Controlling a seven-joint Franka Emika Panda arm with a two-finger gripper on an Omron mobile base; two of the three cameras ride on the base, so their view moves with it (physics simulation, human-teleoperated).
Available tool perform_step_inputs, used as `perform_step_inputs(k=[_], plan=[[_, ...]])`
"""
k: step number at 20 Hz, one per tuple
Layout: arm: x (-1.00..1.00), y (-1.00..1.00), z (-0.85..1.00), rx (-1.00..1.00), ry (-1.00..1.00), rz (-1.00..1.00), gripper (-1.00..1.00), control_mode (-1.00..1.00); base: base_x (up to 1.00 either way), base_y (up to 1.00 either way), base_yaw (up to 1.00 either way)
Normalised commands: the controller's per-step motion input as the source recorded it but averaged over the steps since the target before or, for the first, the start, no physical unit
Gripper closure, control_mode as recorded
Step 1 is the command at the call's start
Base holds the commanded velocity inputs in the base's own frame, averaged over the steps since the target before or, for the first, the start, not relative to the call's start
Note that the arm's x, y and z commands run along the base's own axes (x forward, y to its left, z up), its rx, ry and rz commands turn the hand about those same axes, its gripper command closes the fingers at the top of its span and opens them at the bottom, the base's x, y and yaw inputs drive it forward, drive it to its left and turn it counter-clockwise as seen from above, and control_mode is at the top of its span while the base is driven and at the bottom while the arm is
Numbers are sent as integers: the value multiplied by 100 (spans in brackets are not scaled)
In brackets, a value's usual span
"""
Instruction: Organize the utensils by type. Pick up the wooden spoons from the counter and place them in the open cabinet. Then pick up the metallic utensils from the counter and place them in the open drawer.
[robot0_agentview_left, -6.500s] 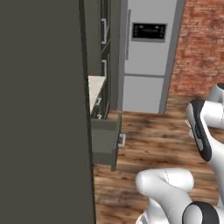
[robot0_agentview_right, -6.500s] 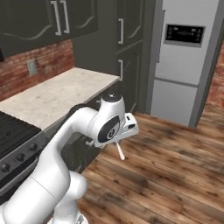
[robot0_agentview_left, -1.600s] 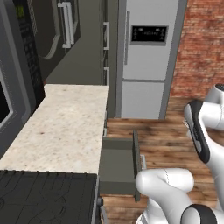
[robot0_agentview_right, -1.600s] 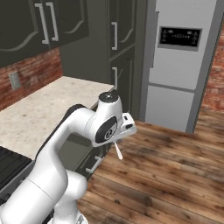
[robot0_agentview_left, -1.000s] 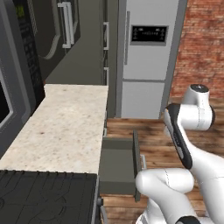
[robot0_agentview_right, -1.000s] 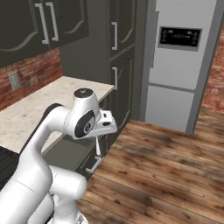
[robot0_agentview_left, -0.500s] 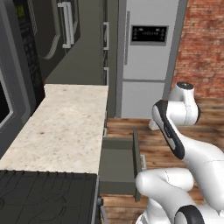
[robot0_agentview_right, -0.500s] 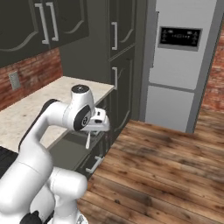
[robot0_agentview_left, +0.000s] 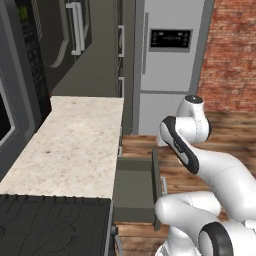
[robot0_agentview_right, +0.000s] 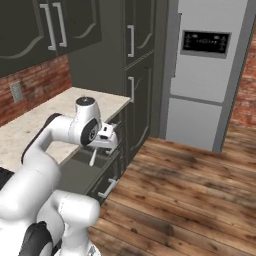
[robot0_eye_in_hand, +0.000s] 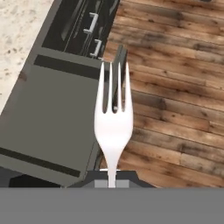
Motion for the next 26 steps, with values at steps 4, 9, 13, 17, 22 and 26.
perform_step_inputs(k=[4, 9, 13, 17, 22, 26], plan=[[28, 23, -31, 0, 0, -2, 100, -100, 0, 0, 0], [41, 20, -26, 4, 0, -4, 100, -100, 0, 0, 0], [27, 26, -24, 10, 0, -8, 100, -100, 0, 0, 0], [17, 25, -22, 15, 0, -15, 100, -100, 0, 0, 0], [3, 25, -21, 10, 0, -19, 100, -100, 0, 0, 0], [4, 19, -31, 0, 0, -16, 100, -100, 0, 0, 0]])
